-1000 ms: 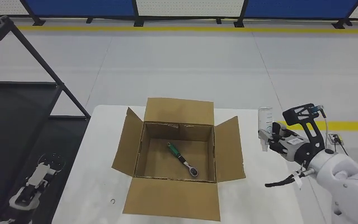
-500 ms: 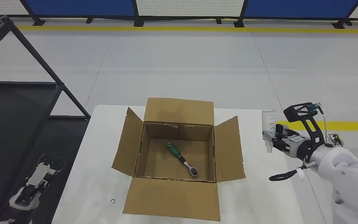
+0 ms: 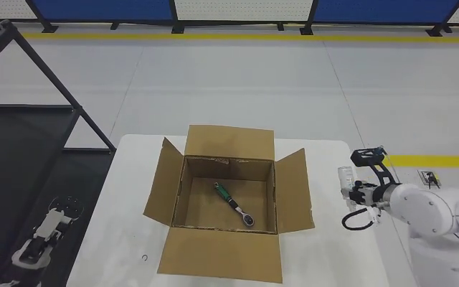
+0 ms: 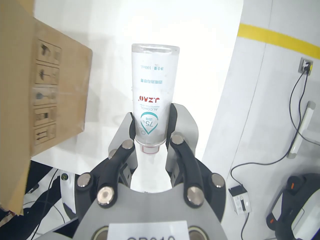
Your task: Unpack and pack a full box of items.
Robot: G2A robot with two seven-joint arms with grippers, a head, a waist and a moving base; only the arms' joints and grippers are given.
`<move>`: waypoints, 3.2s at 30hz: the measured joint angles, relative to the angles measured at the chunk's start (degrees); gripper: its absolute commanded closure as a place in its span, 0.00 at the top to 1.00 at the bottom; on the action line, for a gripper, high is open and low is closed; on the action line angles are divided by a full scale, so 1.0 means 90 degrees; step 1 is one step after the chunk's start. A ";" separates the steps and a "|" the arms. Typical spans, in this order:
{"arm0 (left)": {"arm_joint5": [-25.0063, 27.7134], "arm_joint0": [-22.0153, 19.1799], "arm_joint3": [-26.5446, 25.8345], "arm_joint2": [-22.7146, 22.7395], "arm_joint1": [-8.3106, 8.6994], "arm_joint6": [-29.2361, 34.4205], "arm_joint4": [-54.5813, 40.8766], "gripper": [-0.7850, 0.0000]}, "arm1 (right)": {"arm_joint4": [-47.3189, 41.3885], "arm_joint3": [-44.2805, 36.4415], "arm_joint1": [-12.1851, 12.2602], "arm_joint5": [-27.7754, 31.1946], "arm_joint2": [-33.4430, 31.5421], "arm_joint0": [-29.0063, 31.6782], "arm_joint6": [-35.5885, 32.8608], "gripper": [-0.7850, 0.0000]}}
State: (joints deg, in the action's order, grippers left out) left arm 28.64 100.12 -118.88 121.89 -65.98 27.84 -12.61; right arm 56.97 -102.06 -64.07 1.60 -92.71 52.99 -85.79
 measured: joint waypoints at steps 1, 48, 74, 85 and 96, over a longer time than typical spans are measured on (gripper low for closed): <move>0.0000 0.0000 0.0000 0.0000 0.0000 0.0000 0.0000 1.00 | 0.0018 0.0184 0.0004 -0.0001 0.0040 -0.0017 0.0018 0.00; 0.0000 0.0000 0.0000 0.0000 0.0000 0.0000 0.0000 1.00 | -0.0185 0.2663 0.0160 -0.0016 0.0983 -0.0472 0.0912 1.00; -0.0109 -0.0078 0.0230 0.0429 0.0017 -0.0089 -0.0172 1.00 | -0.0555 -0.1885 0.0017 -0.0200 0.3235 -0.2917 0.0530 1.00; -0.0139 -0.0370 0.0897 0.1180 0.0134 0.0562 -0.0766 1.00 | -0.1195 0.0910 -0.0914 -0.0818 0.6369 -0.4495 0.1132 1.00; -0.0160 -0.0411 0.0969 0.1198 0.0147 0.0611 -0.0783 1.00 | -0.1876 0.2316 -0.1327 -0.0969 0.6955 -0.4642 0.1506 1.00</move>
State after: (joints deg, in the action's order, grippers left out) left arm 27.20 96.42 -110.16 132.67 -64.66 33.34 -19.67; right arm 40.09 -81.21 -76.02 -7.12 -30.11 11.21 -72.24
